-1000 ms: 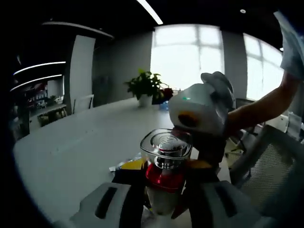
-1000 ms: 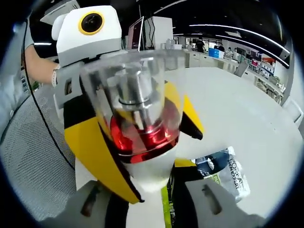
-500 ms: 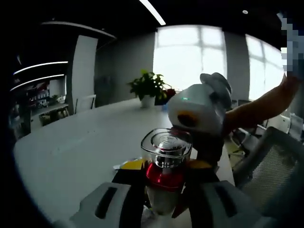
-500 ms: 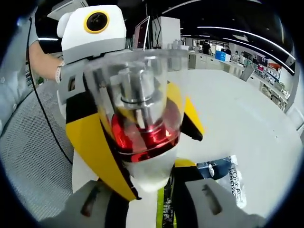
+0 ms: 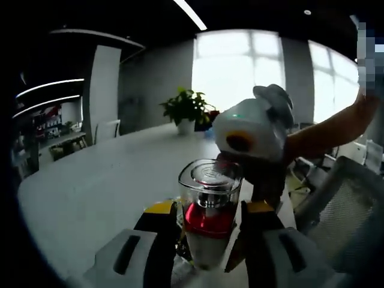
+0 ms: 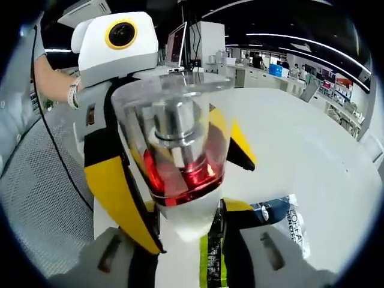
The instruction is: Arrange the skincare products in the storage area until every visible bottle or jar stands upright without overlapping.
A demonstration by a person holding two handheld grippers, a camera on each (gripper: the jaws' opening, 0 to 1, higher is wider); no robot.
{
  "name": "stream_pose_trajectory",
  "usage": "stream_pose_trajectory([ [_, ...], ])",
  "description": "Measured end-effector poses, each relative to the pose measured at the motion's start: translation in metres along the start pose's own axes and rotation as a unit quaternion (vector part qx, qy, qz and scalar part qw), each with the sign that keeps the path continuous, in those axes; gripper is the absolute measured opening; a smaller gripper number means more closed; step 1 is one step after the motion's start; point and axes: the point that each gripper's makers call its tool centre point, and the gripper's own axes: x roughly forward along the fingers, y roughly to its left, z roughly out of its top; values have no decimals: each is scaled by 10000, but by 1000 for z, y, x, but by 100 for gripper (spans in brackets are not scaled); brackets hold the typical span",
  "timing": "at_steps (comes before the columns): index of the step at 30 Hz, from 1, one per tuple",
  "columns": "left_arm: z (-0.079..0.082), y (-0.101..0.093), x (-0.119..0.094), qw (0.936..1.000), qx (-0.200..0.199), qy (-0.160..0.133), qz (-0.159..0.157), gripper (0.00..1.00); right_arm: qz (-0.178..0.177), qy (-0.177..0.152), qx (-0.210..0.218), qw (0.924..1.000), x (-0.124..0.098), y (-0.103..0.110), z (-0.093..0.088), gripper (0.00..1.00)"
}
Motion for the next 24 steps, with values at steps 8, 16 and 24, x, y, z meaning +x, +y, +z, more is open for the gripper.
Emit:
stream_pose_trajectory([
  [8,-1,2,-14,9998,-41,137,116,45,-142,-44,199,9997,-6,5,0,53],
  [16,-5,1,-32,9993,25,326,159,50,-535,-105,202,9983,-20,-1,2,61],
  [24,-13,-1,-50,9979,63,580,287,58,-692,-129,291,9971,-34,1,7,72],
])
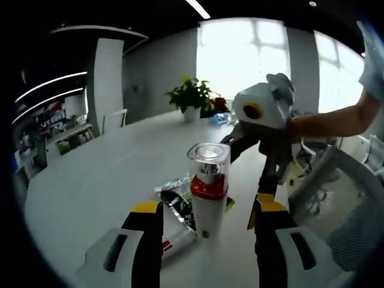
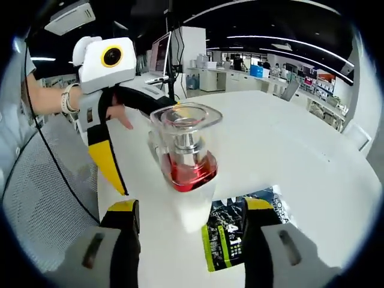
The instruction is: Arrange the skincare products in the storage area until every visible bottle or jar stands upright without overlapping.
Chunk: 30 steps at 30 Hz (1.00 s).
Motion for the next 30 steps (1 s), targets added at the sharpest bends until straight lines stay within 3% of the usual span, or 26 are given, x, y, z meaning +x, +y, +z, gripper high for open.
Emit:
stream_pose_trajectory([
  [5,-5,4,-12,9998,-99,124,84,63,-130,-13,-51,9999,-6,1,4,74],
  [9,-4,12,-25,9991,-351,49,250,69,-215,-60,5,9998,-11,2,7,77],
  [25,-6,37,-78,9934,-261,205,1099,81,-573,203,-103,9981,-39,6,25,87],
  [30,-8,41,-91,9913,-291,311,1245,90,-769,266,-134,9966,-48,3,28,91],
])
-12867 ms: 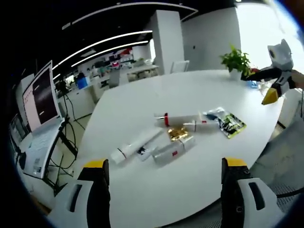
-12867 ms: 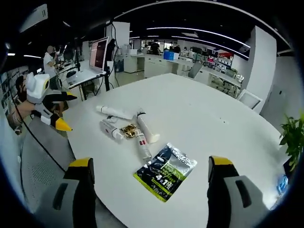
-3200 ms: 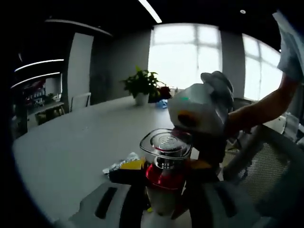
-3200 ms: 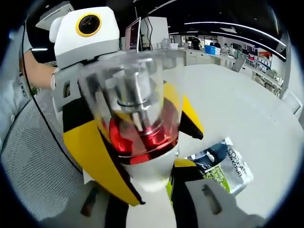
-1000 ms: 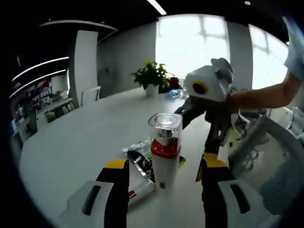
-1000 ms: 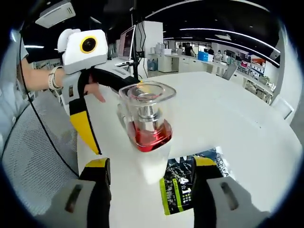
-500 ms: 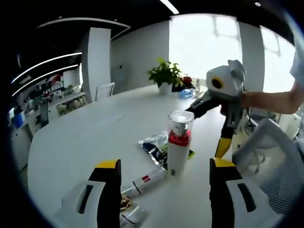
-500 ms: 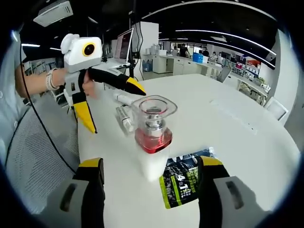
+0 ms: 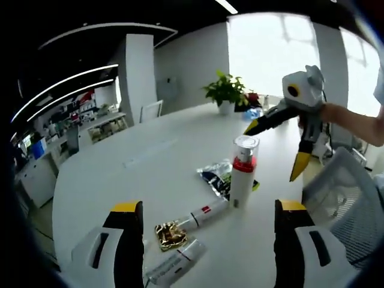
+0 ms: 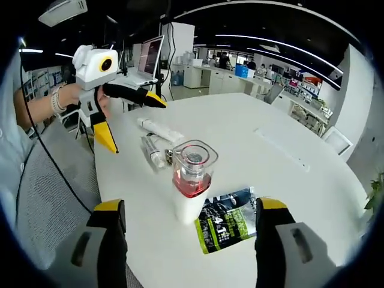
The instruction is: Arrange the skincare products in the storage area until every visible bottle or jar stands upright without overlapping.
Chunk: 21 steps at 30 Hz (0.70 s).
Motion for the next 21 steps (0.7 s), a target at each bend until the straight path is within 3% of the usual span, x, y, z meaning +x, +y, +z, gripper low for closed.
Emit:
stream_pose_trajectory([
  [7,2,6,-16,9998,91,31,169,97,-175,-70,40,9998,-10,-2,7,97],
  [21,-4,10,-36,9992,74,101,370,97,-342,-81,-73,9994,-23,9,13,99],
])
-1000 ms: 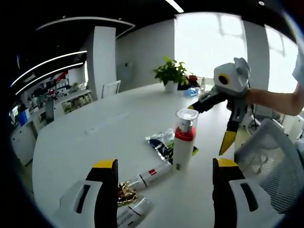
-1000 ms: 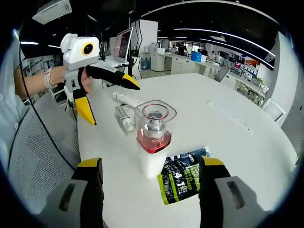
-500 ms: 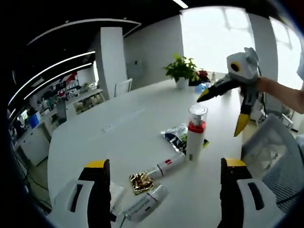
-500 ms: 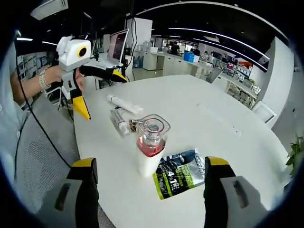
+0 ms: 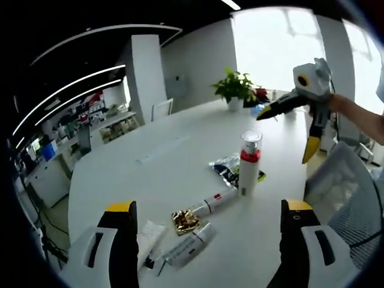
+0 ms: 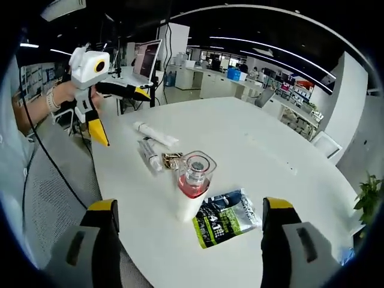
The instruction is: Arrange the skincare products in the storage area until every visible bottle or jar stands upright without overlapping.
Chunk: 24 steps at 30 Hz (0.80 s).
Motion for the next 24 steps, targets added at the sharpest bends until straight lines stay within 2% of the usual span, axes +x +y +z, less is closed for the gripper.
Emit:
stream_pose_trajectory([
  [12,-6,4,-10,9999,128,20,83,97,-68,-118,160,9998,-6,12,1,100],
  [21,-15,3,-14,9997,167,177,80,97,-180,-213,206,9994,-7,7,2,100],
  [23,-16,3,-15,9997,141,190,83,97,-51,-46,309,9995,-4,12,-5,99],
  [24,-17,4,-15,9997,136,202,80,97,-101,-95,303,9994,-4,11,-4,99],
])
